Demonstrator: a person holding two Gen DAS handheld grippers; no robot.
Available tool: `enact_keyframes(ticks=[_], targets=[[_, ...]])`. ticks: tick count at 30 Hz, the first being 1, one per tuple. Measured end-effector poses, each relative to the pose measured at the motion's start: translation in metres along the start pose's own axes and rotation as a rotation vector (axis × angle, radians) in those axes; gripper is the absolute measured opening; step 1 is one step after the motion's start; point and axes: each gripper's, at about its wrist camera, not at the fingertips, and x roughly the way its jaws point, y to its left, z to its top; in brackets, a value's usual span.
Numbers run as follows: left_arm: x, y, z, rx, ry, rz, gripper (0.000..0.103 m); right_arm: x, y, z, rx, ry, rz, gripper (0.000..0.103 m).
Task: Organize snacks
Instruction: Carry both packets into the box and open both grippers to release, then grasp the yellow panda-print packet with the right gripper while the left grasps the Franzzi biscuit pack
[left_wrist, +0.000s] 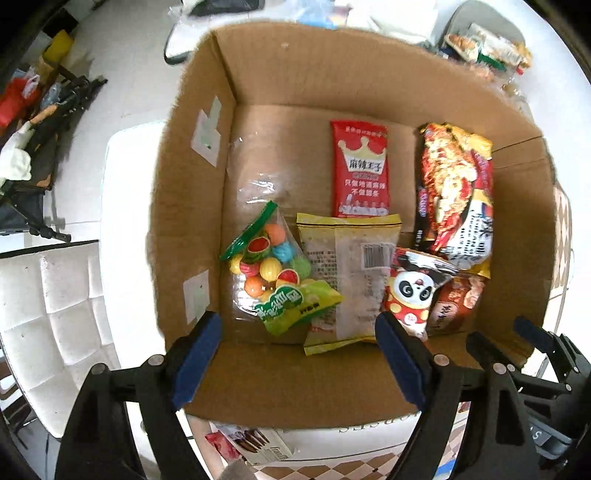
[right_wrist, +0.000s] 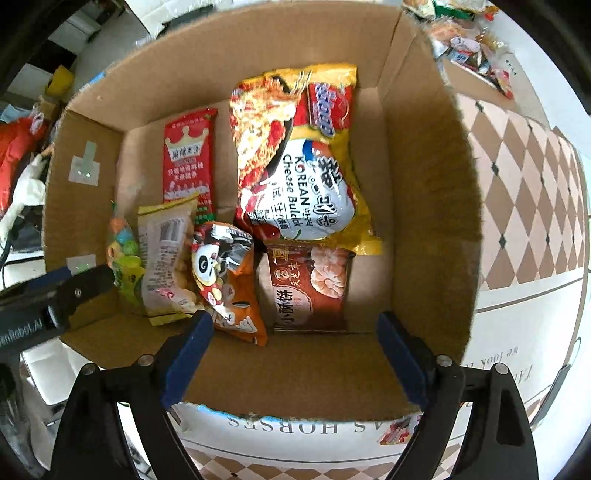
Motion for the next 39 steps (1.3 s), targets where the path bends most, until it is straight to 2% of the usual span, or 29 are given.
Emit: enact_keyframes(ticks=[5, 9, 13, 20, 25, 33, 36, 39], targets=[[-0.026, 0.000, -0.020, 0.005, -0.116, 0.031, 0.085, -0.026, -0.001, -0.018, 0.008, -0.085, -0.018, 0.092], [-0.048, 0.005, -0.041, 0.003, -0.193, 0.023, 0.085, -0.050, 0.001, -0.039, -0.009, -0.171, -0.065, 0.092], [-0.069, 0.004, -0.067, 0.005, -0.264, 0.023, 0.085, -0.078, 0.003, -0.058, -0.027, -0.250, -0.074, 0.092], [-0.100, 0.003, -0.110, 0.028, -0.341, 0.046, 0.085, -0.123, 0.013, -0.096, -0.067, -0.360, -0.087, 0.092], [-0.123, 0.003, -0.137, 0.025, -0.388, 0.039, 0.085, -0.150, 0.019, -0.123, -0.077, -0.407, -0.070, 0.092], [-0.144, 0.001, -0.178, 0.028, -0.431, 0.051, 0.085, -0.175, 0.021, -0.163, -0.078, -0.431, -0.002, 0.092], [-0.129, 0.010, -0.186, -0.009, -0.401, 0.053, 0.085, -0.163, 0.014, -0.171, -0.052, -0.387, 0.029, 0.092], [-0.096, 0.026, -0.189, -0.072, -0.312, 0.041, 0.085, -0.138, 0.004, -0.173, -0.011, -0.325, 0.049, 0.092]])
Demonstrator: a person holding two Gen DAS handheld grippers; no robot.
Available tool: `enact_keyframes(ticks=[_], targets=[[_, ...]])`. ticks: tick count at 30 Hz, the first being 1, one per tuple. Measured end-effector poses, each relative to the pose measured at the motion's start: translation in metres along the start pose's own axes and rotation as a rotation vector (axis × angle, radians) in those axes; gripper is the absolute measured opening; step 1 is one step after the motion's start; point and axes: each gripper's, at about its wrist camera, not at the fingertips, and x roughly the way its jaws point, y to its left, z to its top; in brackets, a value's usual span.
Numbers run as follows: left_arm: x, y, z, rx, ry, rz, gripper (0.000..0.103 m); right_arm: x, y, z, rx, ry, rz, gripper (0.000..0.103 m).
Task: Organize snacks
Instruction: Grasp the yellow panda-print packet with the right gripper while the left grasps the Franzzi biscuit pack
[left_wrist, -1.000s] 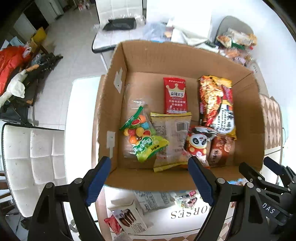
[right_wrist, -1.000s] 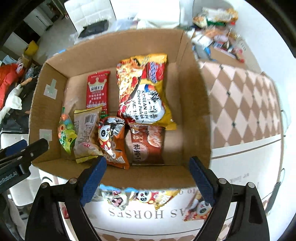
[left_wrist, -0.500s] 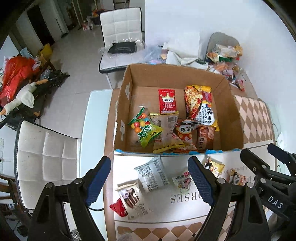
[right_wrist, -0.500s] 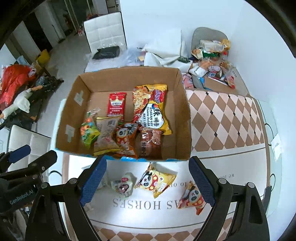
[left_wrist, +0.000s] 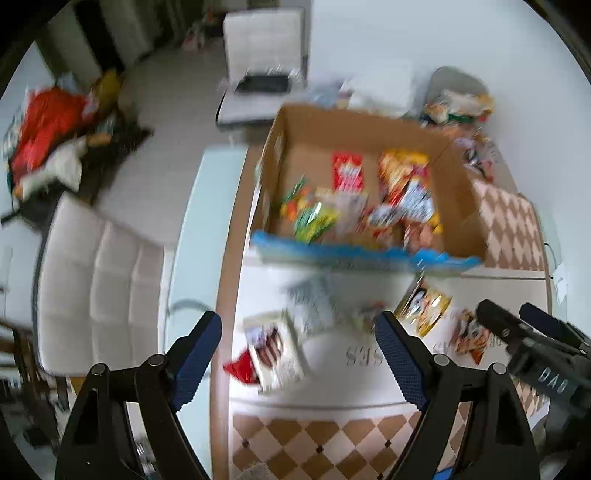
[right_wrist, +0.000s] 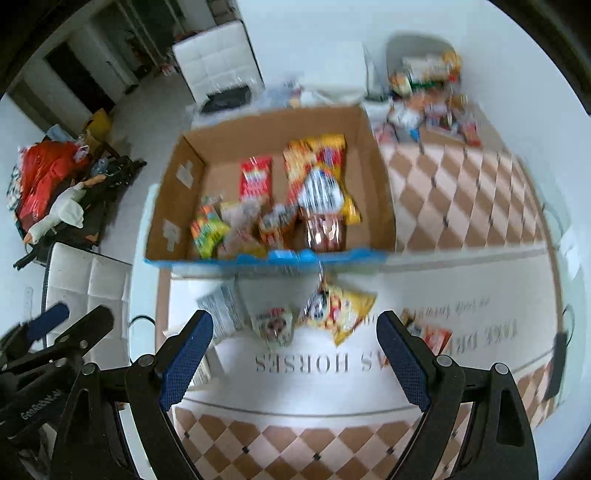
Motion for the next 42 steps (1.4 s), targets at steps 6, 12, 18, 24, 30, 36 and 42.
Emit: enact_keyframes(ticks=[6, 12, 18, 24, 30, 36, 42], targets=[[0.080, 0.029, -0.025, -0.133, 0.181, 0.029, 0.085, 0.068, -0.035, -0.017, 0.122, 0.143, 0.018, 0.092], [0.153, 0.044, -0.043, -0.243, 0.352, -0.013, 0.085, 0.136, -0.075, -0.020, 0.295, 0.249, 0.044, 0.092], [0.187, 0.043, -0.044, -0.271, 0.399, 0.001, 0.085, 0.178, -0.088, -0.015, 0.396, 0.278, 0.054, 0.092], [0.201, 0.045, -0.039, -0.278, 0.428, -0.003, 0.085, 0.209, -0.090, -0.009, 0.435, 0.299, 0.042, 0.092], [0.207, 0.042, -0.037, -0.245, 0.438, 0.003, 0.085, 0.225, -0.088, -0.013, 0.448, 0.311, 0.030, 0.091], [0.202, 0.031, -0.046, -0.177, 0.419, 0.010, 0.064, 0.224, -0.072, -0.017, 0.386, 0.322, 0.010, 0.072], [0.194, 0.028, -0.066, -0.101, 0.429, 0.028, 0.062, 0.220, -0.054, -0.050, 0.278, 0.378, -0.007, 0.070]])
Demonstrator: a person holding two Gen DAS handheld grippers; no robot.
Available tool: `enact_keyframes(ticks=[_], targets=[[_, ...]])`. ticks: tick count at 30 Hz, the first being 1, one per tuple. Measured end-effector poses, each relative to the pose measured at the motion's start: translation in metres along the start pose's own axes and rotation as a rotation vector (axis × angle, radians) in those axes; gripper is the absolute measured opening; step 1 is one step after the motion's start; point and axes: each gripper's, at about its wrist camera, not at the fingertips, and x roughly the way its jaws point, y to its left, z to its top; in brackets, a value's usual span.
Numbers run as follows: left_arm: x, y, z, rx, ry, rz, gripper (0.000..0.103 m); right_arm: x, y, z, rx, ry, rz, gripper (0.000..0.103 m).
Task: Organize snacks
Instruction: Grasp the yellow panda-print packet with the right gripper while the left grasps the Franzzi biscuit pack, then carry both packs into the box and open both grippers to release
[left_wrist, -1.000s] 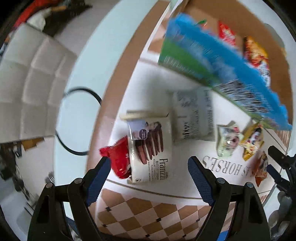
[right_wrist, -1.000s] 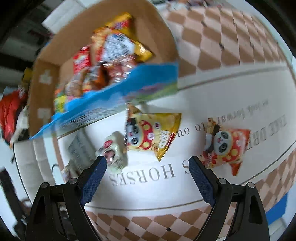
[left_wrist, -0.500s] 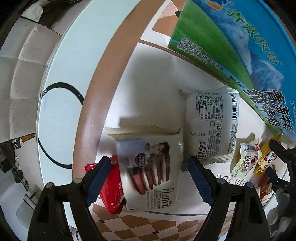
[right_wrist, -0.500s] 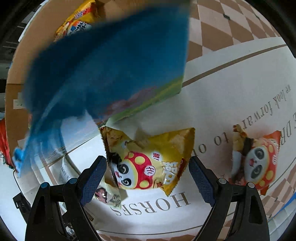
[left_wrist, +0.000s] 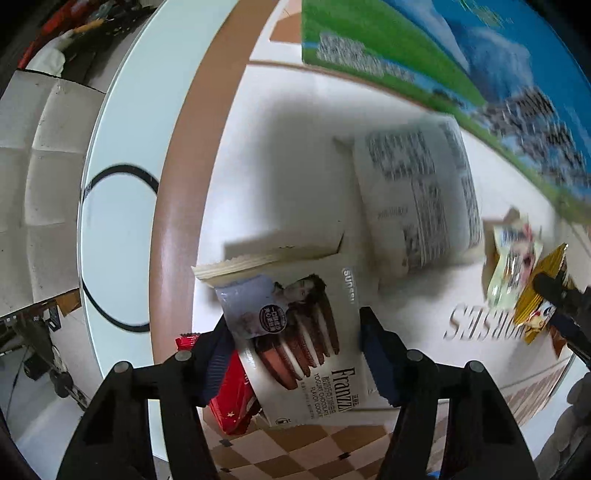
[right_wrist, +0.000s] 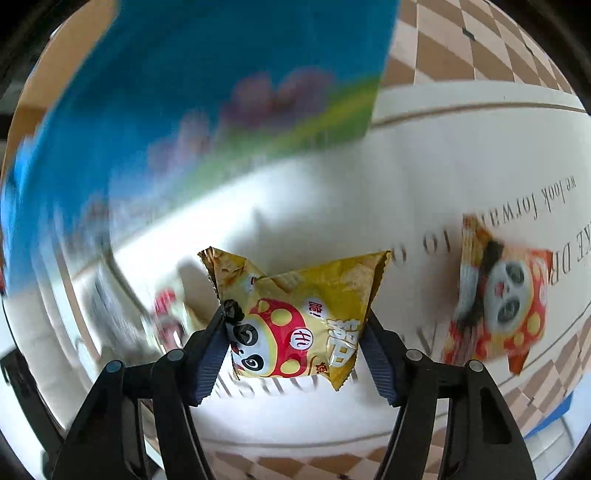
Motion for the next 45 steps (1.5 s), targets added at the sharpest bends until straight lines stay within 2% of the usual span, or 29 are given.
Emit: enact_keyframes(ticks=[7, 8, 12, 14, 16, 21, 27, 36, 41, 45], targets=[[0.014, -0.007, -0.025, 0.050, 0.038, 0.011, 0.062, 0.013, 0.008, -0.050, -0.103, 0.060, -0.046, 0.070], [0.017, -0.008, -0.026, 0.054, 0.049, 0.015, 0.066, 0.014, 0.010, -0.056, -0.110, 0.061, -0.050, 0.070], [0.018, -0.016, -0.030, 0.067, 0.021, 0.026, 0.067, 0.017, 0.017, -0.067, -0.123, 0.044, -0.075, 0.071], [0.013, -0.020, -0.030, 0.061, 0.009, 0.025, 0.058, 0.020, 0.017, -0.067, -0.125, 0.039, -0.083, 0.071], [0.006, -0.020, -0.031, 0.059, -0.008, 0.021, 0.057, 0.023, 0.023, -0.062, -0.124, 0.036, -0.083, 0.070], [-0.019, -0.017, -0.027, 0.047, -0.048, 0.000, 0.057, 0.004, 0.008, -0.041, -0.121, 0.009, -0.075, 0.063], [-0.064, -0.026, -0.036, 0.059, -0.110, -0.058, 0.057, -0.017, 0.009, -0.052, -0.135, 0.001, -0.033, 0.059], [-0.152, -0.037, -0.035, 0.135, -0.235, -0.164, 0.057, -0.085, 0.023, -0.065, -0.180, -0.059, 0.094, 0.059], [-0.200, -0.057, 0.000, 0.208, -0.326, -0.171, 0.057, -0.152, 0.032, -0.049, -0.214, -0.141, 0.174, 0.059], [-0.225, -0.067, 0.040, 0.251, -0.384, -0.137, 0.057, -0.193, 0.049, -0.013, -0.224, -0.215, 0.207, 0.059]])
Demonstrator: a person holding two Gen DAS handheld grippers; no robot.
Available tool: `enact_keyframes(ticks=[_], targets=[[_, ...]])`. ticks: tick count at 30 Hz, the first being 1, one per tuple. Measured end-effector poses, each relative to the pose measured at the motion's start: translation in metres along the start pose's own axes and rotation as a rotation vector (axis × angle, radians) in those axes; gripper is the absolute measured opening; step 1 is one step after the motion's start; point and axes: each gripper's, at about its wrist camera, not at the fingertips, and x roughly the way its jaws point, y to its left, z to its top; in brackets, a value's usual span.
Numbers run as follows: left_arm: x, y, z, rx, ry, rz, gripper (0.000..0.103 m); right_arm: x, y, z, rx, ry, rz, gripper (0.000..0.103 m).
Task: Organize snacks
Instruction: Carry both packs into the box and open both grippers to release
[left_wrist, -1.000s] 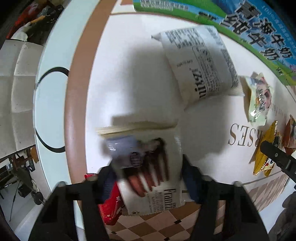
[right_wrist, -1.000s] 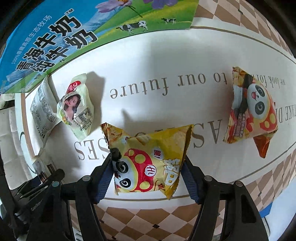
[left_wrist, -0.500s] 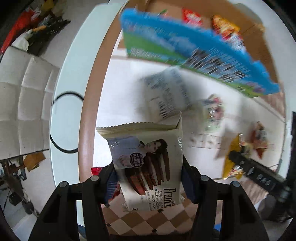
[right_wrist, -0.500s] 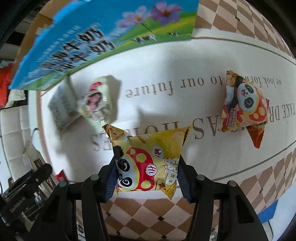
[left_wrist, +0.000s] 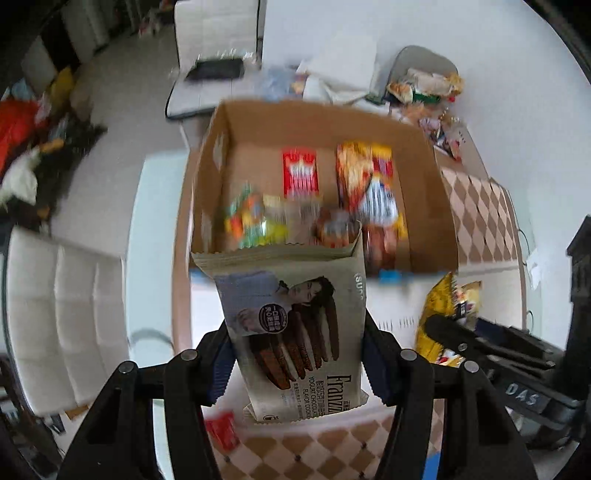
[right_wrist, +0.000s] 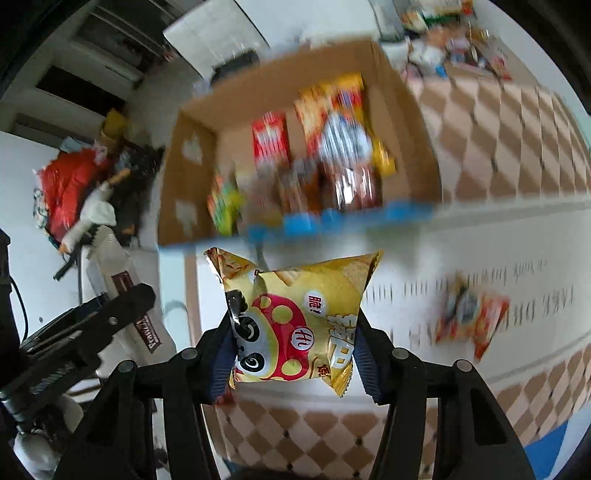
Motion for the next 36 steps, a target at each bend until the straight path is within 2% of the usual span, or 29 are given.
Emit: enact_keyframes(ticks=[3, 6, 11, 16, 25, 27, 29, 31, 36], targets=[[0.009, 0.003, 0.040, 0.022, -0.011, 0.036, 0.057, -0.003, 0.012, 0.042, -0.012, -0.045, -0.009, 0.059], [0.030, 0.008, 0.081, 0.036, 0.022, 0.063, 0.057, 0.009, 0.026, 0.086, -0.037, -0.063, -0.026, 0.059], [0.083, 0.025, 0.138, 0.032, 0.122, 0.093, 0.057, 0.054, 0.042, 0.146, -0.058, -0.035, -0.045, 0.059], [0.132, 0.038, 0.173, 0.012, 0.222, 0.083, 0.057, 0.102, 0.046, 0.182, -0.063, 0.005, -0.065, 0.059], [0.177, 0.040, 0.187, 0.033, 0.334, 0.091, 0.059, 0.161, 0.040, 0.208, -0.045, 0.070, -0.087, 0.060], [0.183, 0.040, 0.186, 0.015, 0.361, 0.078, 0.059, 0.171, 0.038, 0.211, -0.045, 0.100, -0.095, 0.065], [0.183, 0.037, 0.185, 0.028, 0.345, 0.084, 0.063, 0.180, 0.034, 0.212, -0.043, 0.131, -0.107, 0.091], [0.181, 0.035, 0.185, 0.038, 0.332, 0.082, 0.070, 0.184, 0.033, 0.212, -0.055, 0.136, -0.118, 0.093], [0.175, 0.036, 0.186, 0.027, 0.309, 0.085, 0.070, 0.183, 0.029, 0.214, -0.056, 0.135, -0.136, 0.093]])
